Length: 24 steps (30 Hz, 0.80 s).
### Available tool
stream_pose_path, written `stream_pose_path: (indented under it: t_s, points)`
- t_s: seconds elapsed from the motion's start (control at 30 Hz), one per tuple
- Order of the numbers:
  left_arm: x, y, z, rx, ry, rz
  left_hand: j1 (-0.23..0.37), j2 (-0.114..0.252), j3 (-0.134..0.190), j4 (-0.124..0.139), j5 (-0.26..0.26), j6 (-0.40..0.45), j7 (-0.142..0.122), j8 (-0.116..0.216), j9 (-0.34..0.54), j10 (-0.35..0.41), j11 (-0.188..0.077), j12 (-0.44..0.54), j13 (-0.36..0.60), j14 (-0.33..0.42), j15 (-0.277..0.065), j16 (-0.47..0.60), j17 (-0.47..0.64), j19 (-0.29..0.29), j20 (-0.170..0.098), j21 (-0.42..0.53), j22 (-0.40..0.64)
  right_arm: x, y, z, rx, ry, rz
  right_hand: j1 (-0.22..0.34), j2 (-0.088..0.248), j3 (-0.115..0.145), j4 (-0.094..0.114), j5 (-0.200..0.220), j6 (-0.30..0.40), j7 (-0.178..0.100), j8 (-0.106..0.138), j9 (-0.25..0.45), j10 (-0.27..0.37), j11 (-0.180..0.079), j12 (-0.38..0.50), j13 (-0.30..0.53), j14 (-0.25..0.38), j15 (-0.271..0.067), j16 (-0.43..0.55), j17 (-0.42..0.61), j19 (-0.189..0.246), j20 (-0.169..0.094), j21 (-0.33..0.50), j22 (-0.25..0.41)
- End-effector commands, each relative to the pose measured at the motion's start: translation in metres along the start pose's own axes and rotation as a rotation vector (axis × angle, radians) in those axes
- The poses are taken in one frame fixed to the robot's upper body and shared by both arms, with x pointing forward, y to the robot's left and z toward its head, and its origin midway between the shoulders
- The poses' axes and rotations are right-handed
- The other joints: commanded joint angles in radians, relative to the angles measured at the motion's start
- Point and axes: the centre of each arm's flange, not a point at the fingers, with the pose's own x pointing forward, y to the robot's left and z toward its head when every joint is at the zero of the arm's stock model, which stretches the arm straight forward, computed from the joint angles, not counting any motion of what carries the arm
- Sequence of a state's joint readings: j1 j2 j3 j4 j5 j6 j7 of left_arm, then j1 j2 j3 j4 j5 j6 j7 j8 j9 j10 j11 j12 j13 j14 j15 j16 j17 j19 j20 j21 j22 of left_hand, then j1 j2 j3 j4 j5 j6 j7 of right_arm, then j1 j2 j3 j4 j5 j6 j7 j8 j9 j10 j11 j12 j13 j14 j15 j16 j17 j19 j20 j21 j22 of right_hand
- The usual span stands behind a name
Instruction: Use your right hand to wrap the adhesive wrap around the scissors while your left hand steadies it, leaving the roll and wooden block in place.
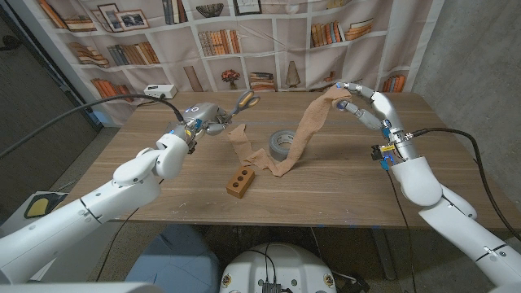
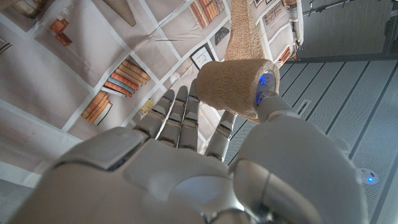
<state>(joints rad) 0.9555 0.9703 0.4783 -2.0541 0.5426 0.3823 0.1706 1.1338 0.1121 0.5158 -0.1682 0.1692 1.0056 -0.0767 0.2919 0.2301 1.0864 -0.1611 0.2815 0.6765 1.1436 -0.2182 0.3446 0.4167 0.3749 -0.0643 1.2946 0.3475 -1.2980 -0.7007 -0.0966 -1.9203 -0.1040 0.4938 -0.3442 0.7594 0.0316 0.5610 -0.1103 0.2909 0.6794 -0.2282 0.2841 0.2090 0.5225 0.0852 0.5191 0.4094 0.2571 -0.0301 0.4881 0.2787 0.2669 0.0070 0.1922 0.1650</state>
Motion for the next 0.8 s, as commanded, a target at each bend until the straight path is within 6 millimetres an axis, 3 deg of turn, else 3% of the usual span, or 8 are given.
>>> stream_pose_path:
  t_s: [0.03, 0.8]
  points:
    - [0.017, -0.002, 0.010, 0.021, -0.047, -0.012, 0.004, 0.009, 0.006, -0.003, 0.007, 0.009, -0.001, 0.000, 0.004, 0.009, -0.009, 0.006, 0.026, 0.025, -0.019, 0.003, 0.005, -0.007, -0.002, 0.010, -0.002, 0.002, 0.004, 0.021, -0.015, -0.068, 0.021, 0.165, 0.169, -0.002, -0.003, 0.004, 0.052, 0.043, -0.001, 0.005, 0.300, -0.287, 0.025, 0.044, -0.011, -0.194, 0.002, -0.001, -0.002, -0.002, -0.001, 0.005]
    - [0.046, -0.017, 0.044, 0.003, -0.151, -0.046, 0.005, 0.011, 0.008, -0.001, 0.006, 0.009, 0.002, -0.004, 0.006, 0.009, -0.009, -0.002, 0.029, 0.019, -0.019, -0.008, 0.007, -0.014, 0.002, 0.033, -0.023, 0.011, -0.012, 0.055, -0.016, -0.167, -0.044, 0.169, 0.170, -0.007, -0.002, 0.005, 0.054, 0.037, -0.015, 0.008, 0.295, -0.289, 0.020, 0.048, -0.015, -0.193, 0.002, -0.002, -0.003, -0.003, 0.000, 0.005]
